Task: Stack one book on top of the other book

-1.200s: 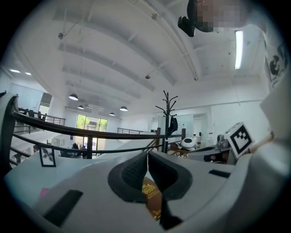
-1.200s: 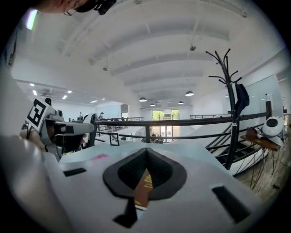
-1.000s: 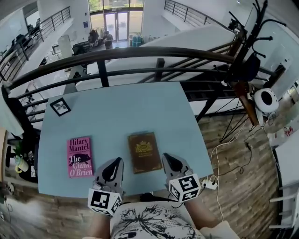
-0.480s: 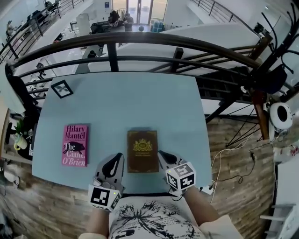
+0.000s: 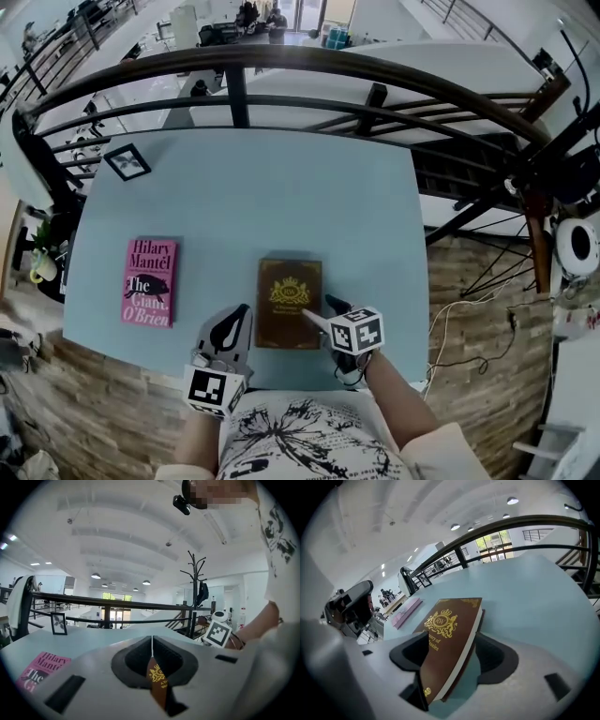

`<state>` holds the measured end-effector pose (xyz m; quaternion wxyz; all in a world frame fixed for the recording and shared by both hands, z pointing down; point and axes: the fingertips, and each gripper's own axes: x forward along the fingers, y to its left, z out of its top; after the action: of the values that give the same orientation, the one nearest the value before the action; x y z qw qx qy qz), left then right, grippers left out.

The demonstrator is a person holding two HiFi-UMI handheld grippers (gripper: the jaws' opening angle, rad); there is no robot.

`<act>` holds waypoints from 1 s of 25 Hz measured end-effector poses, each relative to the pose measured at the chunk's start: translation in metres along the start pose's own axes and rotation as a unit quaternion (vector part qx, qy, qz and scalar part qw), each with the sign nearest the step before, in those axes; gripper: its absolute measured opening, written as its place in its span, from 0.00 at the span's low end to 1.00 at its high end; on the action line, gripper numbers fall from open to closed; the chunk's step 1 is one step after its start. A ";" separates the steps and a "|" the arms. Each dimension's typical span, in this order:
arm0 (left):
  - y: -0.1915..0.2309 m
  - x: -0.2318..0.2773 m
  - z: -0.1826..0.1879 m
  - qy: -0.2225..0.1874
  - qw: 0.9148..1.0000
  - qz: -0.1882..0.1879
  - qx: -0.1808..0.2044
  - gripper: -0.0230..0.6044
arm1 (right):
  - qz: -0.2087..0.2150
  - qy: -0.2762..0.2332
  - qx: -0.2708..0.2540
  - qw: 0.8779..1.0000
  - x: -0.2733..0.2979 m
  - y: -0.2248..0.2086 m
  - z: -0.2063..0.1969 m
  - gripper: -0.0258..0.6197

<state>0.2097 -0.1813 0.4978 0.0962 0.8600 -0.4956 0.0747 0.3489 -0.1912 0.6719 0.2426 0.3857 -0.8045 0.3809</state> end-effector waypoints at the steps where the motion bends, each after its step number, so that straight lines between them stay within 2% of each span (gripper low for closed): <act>1: 0.002 0.002 -0.002 0.005 1.000 0.003 -0.002 0.06 | 0.006 0.003 0.008 1.000 0.004 -0.001 0.000 0.50; 7: 0.011 0.008 -0.029 0.027 0.999 0.012 -0.020 0.06 | 0.017 0.031 0.021 0.999 0.023 0.002 -0.010 0.51; 9: 0.015 0.010 -0.035 0.040 0.999 0.017 -0.027 0.06 | 0.010 0.036 0.016 0.999 0.024 0.000 -0.011 0.47; 11: 0.018 0.013 -0.044 0.063 0.997 0.024 -0.033 0.06 | 0.010 0.041 0.016 0.999 0.024 -0.001 -0.011 0.45; 14: 0.016 0.021 -0.069 0.119 0.991 0.017 -0.052 0.06 | 0.012 0.044 0.014 0.999 0.024 -0.001 -0.011 0.45; 18: 0.009 0.034 -0.106 0.196 0.976 -0.006 -0.094 0.07 | 0.015 0.031 0.022 0.999 0.024 -0.001 -0.012 0.46; 20: 0.006 0.039 -0.121 0.226 0.965 -0.020 -0.133 0.29 | 0.018 0.027 0.028 0.999 0.024 -0.001 -0.012 0.46; 25: 0.004 0.048 -0.152 0.280 0.936 -0.033 -0.211 0.42 | 0.021 0.031 0.035 0.999 0.024 -0.003 -0.014 0.46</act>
<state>0.2252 -0.1872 0.6564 0.4129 0.7798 -0.4245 0.2033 0.3382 -0.1922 0.6977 0.2456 0.3648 -0.7909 0.4255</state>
